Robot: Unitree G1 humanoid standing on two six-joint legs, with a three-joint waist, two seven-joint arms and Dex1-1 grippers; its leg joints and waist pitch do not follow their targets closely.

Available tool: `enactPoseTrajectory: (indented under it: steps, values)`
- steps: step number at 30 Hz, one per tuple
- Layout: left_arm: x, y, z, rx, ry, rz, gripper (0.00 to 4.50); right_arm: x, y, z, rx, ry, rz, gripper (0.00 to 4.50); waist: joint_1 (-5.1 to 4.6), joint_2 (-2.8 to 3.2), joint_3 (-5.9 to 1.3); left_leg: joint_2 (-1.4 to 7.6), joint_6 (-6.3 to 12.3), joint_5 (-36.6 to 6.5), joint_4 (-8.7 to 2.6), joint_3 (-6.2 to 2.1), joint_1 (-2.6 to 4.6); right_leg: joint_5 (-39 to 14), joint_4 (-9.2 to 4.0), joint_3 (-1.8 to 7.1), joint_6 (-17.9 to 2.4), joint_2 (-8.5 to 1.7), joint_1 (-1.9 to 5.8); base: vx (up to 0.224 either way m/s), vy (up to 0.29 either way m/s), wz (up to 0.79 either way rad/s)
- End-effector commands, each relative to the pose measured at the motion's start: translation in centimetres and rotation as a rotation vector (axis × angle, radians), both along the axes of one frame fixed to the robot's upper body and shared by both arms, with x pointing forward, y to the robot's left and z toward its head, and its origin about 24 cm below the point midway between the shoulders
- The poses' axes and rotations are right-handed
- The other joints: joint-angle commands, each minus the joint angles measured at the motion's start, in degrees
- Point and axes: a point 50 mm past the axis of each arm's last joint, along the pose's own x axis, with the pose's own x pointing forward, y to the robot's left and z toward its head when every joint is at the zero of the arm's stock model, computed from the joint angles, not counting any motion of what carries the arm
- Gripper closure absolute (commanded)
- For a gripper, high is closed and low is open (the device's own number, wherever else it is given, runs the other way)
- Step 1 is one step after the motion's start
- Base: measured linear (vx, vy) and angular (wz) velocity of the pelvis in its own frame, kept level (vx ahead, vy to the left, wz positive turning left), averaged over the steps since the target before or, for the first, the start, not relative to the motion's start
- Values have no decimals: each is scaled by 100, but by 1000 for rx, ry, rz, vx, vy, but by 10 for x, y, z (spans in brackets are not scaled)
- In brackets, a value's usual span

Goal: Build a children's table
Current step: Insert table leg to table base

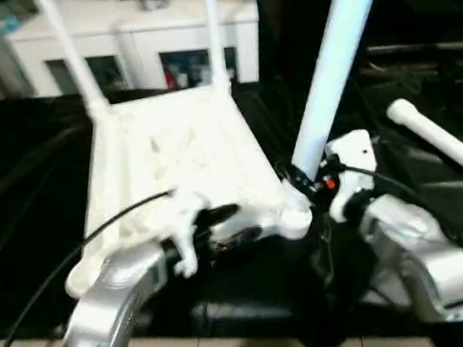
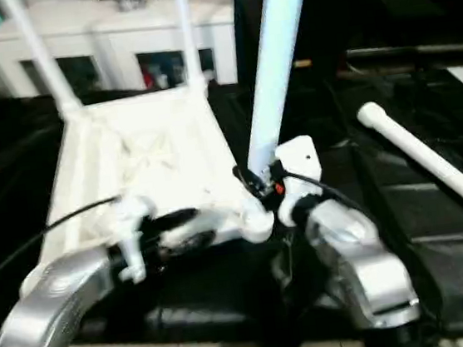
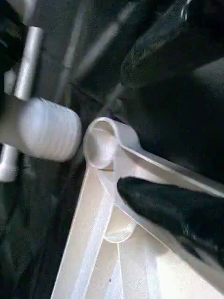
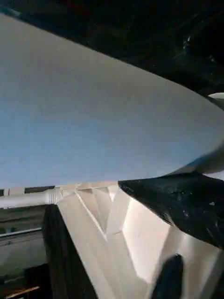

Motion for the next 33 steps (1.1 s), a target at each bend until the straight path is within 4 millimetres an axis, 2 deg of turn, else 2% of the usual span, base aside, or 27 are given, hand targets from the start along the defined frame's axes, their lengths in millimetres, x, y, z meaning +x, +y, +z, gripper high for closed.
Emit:
enactPoseTrajectory:
  steps: [1,3,4,5,6,7,8,9,11,12,13,15,16,18,19,20,21,22,25,26,28,29,33]
  values:
    - [6,2,-2,67,-13,-42,85,3,-1,8,-19,-34,34,265,-1,-45,-232,60,-128,-1525,-583,77,8,-2509,-648,63,-549,-86,134,-59,-3,0]
    - [17,4,-2,128,-36,-72,85,3,-5,9,-42,-29,68,265,-25,-63,-227,58,-160,-1663,-600,68,-22,-2748,-664,35,-502,-90,133,-66,-2,-4]
    - [19,5,-2,142,-42,-78,111,3,-6,10,-48,-29,74,265,-27,-69,-235,55,-163,-1659,-594,73,-19,-2810,-669,34,-477,-93,126,0,0,0]
    - [27,5,-1,178,-53,-94,119,4,-9,10,-64,-25,88,265,-28,-72,-238,50,-147,-1622,-593,77,-16,-2866,-690,29,-455,-93,116,0,0,0]
    - [31,5,0,193,-64,-101,119,4,-10,10,-69,-24,94,265,-7,-55,-280,69,-146,-1496,-571,83,11,-2581,-661,49,-527,-109,112,0,0,0]
    - [32,5,1,198,-69,-103,119,4,-10,10,-70,-24,96,265,-15,-70,-280,71,-128,-1393,-576,90,-6,-2370,-652,50,-595,-101,121,0,0,0]
    - [38,4,1,215,-69,-102,135,4,-12,11,-86,-24,106,265,-15,-75,-286,79,-110,-1190,-594,93,-59,-1985,-611,39,-707,-94,173,0,0,0]
    - [38,4,1,215,-69,-102,152,4,-12,11,-86,-24,106,265,-1,-73,-294,88,-101,-1189,-592,104,-43,-1851,-593,32,-786,-87,162,0,0,0]
    - [44,4,-2,258,-64,-138,164,4,-14,11,-103,-21,122,265,-20,-52,-293,88,-104,-1491,-607,99,-61,-2074,-607,23,-845,-93,145,0,0,0]
    - [44,4,-2,258,-64,-138,170,4,-14,11,-103,-21,122,265,-22,-70,-300,79,-87,-1491,-598,111,-53,-2057,-627,27,-830,-80,130,0,0,0]
    - [44,4,-3,265,-61,-152,183,4,-14,11,-106,-19,126,265,-11,-35,-322,88,-92,-1442,-584,107,-37,-1886,-597,39,-869,-90,128,58,2,2]
    - [43,2,-6,250,-18,-207,206,5,-17,12,-106,-15,127,265,-6,-41,-377,88,-12,-789,-552,115,-112,-696,-506,32,-1114,-86,200,35,2,0]
    - [43,2,-6,246,-9,-218,209,5,-18,12,-107,-14,127,265,2,3,-388,89,0,-666,-537,115,-112,-492,-479,26,-1172,-81,190,51,4,-1]
    - [43,1,-7,237,3,-230,242,5,-19,12,-109,-13,124,265,17,-20,-454,66,159,16,-448,140,-139,761,-371,17,-1434,-57,240,73,5,0]
    - [43,0,-7,229,11,-236,242,5,-20,12,-108,-11,121,265,25,-15,-458,66,209,130,-440,141,-141,997,-352,10,-1497,-55,245,58,14,1]
    - [43,-3,-7,217,20,-237,251,6,-22,12,-107,-9,109,265,25,34,-448,70,267,178,-438,143,-134,1174,-349,-7,-1603,-56,232,0,0,0]
    - [44,-3,-8,214,23,-237,255,6,-23,12,-106,-9,106,265,24,5,-434,76,295,43,-445,150,-133,1108,-363,-11,-1676,-63,247,0,0,0]
    - [45,-4,-9,221,20,-236,265,6,-23,12,-106,-8,105,265,26,29,-425,80,290,-47,-455,147,-133,1010,-368,-11,-1692,-71,252,0,0,0]
    - [46,-5,-12,247,17,-235,296,5,-23,12,-107,-8,105,265,17,19,-390,108,243,-483,-493,152,-113,369,-433,-4,-1653,-88,248,0,0,0]
    - [47,-5,-13,262,17,-237,302,5,-23,12,-107,-8,105,265,5,17,-361,117,155,-740,-522,154,-106,-73,-474,3,-1565,-89,235,0,0,0]
    - [47,-5,-15,277,24,-248,322,5,-23,12,-106,-8,106,265,1,17,-342,120,89,-920,-544,151,-98,-385,-500,8,-1494,-90,222,0,0,0]
    - [47,-5,-16,285,30,-257,333,6,-23,12,-106,-8,106,265,-4,10,-335,125,15,-1104,-560,151,-82,-701,-525,20,-1412,-93,207,0,0,0]
    - [48,-3,-18,310,50,-275,357,7,-23,12,-109,-8,109,265,-3,7,-333,125,-27,-1072,-568,145,-98,-745,-533,29,-1349,-97,200,0,0,0]
